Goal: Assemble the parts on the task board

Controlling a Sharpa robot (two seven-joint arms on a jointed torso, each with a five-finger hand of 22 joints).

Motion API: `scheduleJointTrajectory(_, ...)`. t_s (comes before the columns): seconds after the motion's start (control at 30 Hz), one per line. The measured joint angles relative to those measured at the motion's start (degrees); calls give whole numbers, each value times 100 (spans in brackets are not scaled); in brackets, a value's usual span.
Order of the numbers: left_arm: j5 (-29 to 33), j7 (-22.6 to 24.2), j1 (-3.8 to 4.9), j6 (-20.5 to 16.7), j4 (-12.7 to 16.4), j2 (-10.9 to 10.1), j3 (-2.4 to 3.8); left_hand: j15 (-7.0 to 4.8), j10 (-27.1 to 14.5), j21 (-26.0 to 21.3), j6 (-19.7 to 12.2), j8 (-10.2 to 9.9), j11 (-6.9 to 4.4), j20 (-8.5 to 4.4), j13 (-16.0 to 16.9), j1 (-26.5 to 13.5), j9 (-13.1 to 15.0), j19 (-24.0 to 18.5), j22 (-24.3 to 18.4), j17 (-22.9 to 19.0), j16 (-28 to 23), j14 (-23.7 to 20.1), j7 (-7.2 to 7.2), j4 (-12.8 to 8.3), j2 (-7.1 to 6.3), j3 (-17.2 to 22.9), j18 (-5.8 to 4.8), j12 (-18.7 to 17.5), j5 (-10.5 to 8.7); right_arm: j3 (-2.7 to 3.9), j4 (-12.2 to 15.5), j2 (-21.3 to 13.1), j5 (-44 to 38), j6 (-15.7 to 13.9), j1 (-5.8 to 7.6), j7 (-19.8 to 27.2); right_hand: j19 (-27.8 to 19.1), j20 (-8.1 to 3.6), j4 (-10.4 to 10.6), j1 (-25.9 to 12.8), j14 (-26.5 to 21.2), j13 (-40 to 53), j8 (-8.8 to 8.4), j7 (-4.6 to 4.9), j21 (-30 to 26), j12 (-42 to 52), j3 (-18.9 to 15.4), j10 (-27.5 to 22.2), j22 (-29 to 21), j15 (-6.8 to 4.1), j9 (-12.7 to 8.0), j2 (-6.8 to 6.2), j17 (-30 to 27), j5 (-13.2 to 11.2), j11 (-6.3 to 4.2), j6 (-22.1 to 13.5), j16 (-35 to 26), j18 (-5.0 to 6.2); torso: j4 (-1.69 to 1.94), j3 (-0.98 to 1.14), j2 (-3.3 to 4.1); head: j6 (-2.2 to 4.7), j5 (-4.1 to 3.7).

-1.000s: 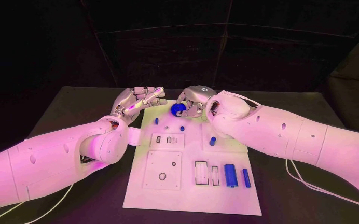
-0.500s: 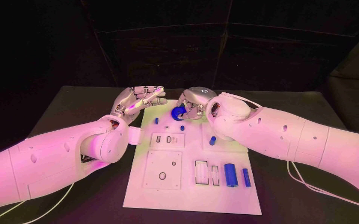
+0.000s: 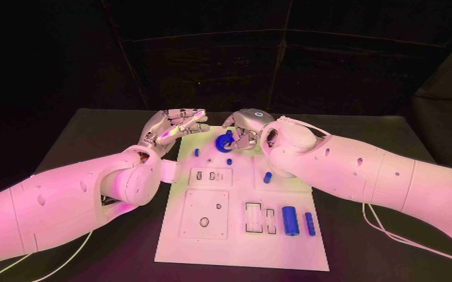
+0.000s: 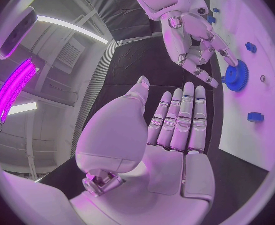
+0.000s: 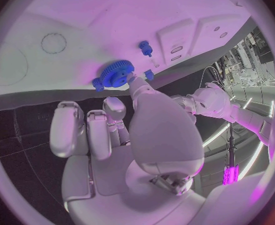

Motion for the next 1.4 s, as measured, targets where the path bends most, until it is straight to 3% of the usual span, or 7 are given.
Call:
scheduleJointTrajectory(0.07, 0, 0, 0, 0, -4, -1, 0, 0, 0, 0, 0, 0, 0, 0, 0, 0, 0, 0, 0, -1, 0, 0, 0, 0, 0, 0, 0, 0, 0, 0, 4, -11, 5, -23, 0, -3, 0, 0, 35, 0, 0, 0, 0, 4, 0, 0, -35, 0, 0, 0, 3, 0, 0, 0, 0, 10, 0, 0, 0, 0, 0, 2, -1)
scheduleJointTrajectory(0.23, 1, -1, 0, 0, -9, -8, 0, 0, 0, 0, 0, 0, 0, 0, 0, 0, 0, 0, 0, -5, 0, 0, 0, 0, 0, 0, 0, 0, 0, 0, 53, -114, 76, -40, 0, -2, 0, 0, 211, -194, 0, 114, 67, -28, 0, 102, -181, 34, 9, 0, 70, 85, 0, 36, 31, 552, 0, 0, 0, 2, -1, 7, -2)
scheduleJointTrajectory(0.47, 3, -2, 0, 0, -9, -7, 0, 0, 0, 0, 0, 0, 0, 0, 0, 0, 0, 0, -4, -5, 0, 0, 0, -16, 0, -16, 0, 0, 0, 0, 71, -120, 279, 73, 0, 29, 0, 0, 541, -597, 0, 350, 67, -33, 25, 355, -393, 138, 49, 0, 69, 236, 10, 577, 12, 625, 24, 0, -6, 2, -3, 13, -10)
scheduleJointTrajectory(0.7, 5, -5, 0, 0, -16, 4, 0, 0, 0, 0, 0, 0, 0, 0, 0, 0, 0, 0, -4, -5, 0, 0, 0, -16, 0, -16, 0, 0, 0, -1, 84, -99, 449, 183, -1, 65, 0, 0, 542, -628, 0, 468, 67, -36, 49, 476, -394, 198, 68, 0, 69, 268, 10, 646, 10, 664, 24, 0, 14, 1, -1, 1, -12)
scheduleJointTrajectory(1.17, 6, -12, 0, 0, -38, 24, -1, 0, 0, 0, 0, 0, 0, 0, 0, 0, 0, 0, -5, -4, 0, 0, 0, -16, 0, -16, 0, 0, 0, -1, -55, -16, 594, 415, -9, 70, 22, 21, 507, -595, 0, 522, 66, -56, 48, 514, -429, 217, 84, 0, 64, 301, 9, 650, -10, 684, 24, 0, 4, -1, 3, -35, 16)
scheduleJointTrajectory(1.3, 7, -13, 0, 0, -41, 24, -1, 0, 0, 0, 0, 0, 0, 0, 0, 0, 0, 0, -8, -4, 0, 0, 0, -16, 0, -16, 0, 0, 0, -1, -81, -8, 610, 429, -17, 60, 22, 21, 468, -542, 0, 522, -16, -6, 48, 514, -468, 219, 84, -1, 10, 353, 8, 669, -8, 186, 46, 0, 4, -1, 2, -40, 16)
scheduleJointTrajectory(1.4, 7, -14, 0, 0, -42, 23, -1, 0, 0, -11, 0, 0, 0, 0, 0, 0, 0, 0, -9, -4, 0, 0, 0, -16, 0, -16, 0, -8, 0, -1, -87, -7, 619, 423, -19, 55, 22, 21, 457, -537, 0, 522, -17, 10, 47, 514, -480, 216, 83, -1, 1, 358, 8, 679, 32, 95, 46, 1, 4, 1, 2, -37, 22)
